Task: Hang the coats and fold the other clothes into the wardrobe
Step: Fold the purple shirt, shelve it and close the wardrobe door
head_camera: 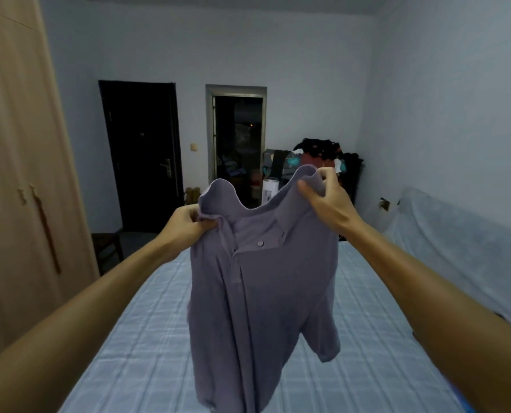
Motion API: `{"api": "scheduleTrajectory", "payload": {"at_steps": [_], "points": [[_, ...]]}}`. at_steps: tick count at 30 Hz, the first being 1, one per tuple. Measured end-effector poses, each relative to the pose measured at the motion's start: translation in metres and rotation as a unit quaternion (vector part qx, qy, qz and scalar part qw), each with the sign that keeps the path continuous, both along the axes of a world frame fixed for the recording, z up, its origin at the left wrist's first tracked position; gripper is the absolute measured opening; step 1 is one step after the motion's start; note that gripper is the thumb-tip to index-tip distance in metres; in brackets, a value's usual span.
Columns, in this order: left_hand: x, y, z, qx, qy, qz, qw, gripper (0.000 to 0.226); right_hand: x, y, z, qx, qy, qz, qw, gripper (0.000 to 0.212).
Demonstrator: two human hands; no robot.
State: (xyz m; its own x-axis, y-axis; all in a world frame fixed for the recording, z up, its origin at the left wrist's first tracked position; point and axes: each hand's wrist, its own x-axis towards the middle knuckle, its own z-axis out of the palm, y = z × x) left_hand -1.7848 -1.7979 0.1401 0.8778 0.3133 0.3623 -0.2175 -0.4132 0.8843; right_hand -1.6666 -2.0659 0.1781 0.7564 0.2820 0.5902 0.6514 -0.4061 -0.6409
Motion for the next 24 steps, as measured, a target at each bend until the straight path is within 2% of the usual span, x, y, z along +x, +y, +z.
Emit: {"api": "scheduleTrajectory", "payload": {"at_steps": [2,4,8,10,11,13,15,18,21,24], "points": [[-0.005,0.013,-0.004,0.043,-0.015,0.045,0.998,0.005,-0.014,0.010,-0.002,-0.073,-0.034,-0.016,0.997,0.061],[-0.011,0.026,-0.008,0.076,-0.042,0.093,0.992,0.008,-0.030,0.022,-0.006,-0.154,-0.080,-0.041,0.984,0.070],[-0.031,0.049,-0.010,0.131,-0.092,0.173,0.972,0.022,-0.048,0.038,-0.024,-0.218,-0.048,-0.006,0.975,0.075],[-0.043,0.061,-0.012,0.153,-0.092,0.191,0.965,0.028,-0.049,0.043,-0.039,-0.239,-0.052,0.012,0.970,0.059],[-0.048,0.067,-0.013,0.159,-0.086,0.191,0.965,0.028,-0.049,0.046,-0.045,-0.219,-0.074,0.012,0.973,0.044],[-0.056,0.077,-0.016,0.164,-0.070,0.177,0.968,0.024,-0.052,0.054,-0.053,-0.114,-0.105,-0.009,0.988,0.019],[-0.063,0.082,-0.019,0.172,-0.071,0.165,0.969,0.020,-0.058,0.067,-0.058,0.019,-0.061,-0.034,0.997,0.019],[-0.071,0.088,-0.019,0.166,-0.054,0.131,0.976,0.017,-0.063,0.089,-0.064,0.173,0.064,-0.042,0.982,0.031],[-0.078,0.095,-0.019,0.178,-0.028,0.099,0.979,0.015,-0.066,0.108,-0.065,0.192,0.110,-0.066,0.973,0.038],[-0.085,0.103,-0.018,0.205,0.000,0.059,0.977,0.016,-0.073,0.118,-0.055,0.139,0.076,-0.101,0.982,0.035]]}}
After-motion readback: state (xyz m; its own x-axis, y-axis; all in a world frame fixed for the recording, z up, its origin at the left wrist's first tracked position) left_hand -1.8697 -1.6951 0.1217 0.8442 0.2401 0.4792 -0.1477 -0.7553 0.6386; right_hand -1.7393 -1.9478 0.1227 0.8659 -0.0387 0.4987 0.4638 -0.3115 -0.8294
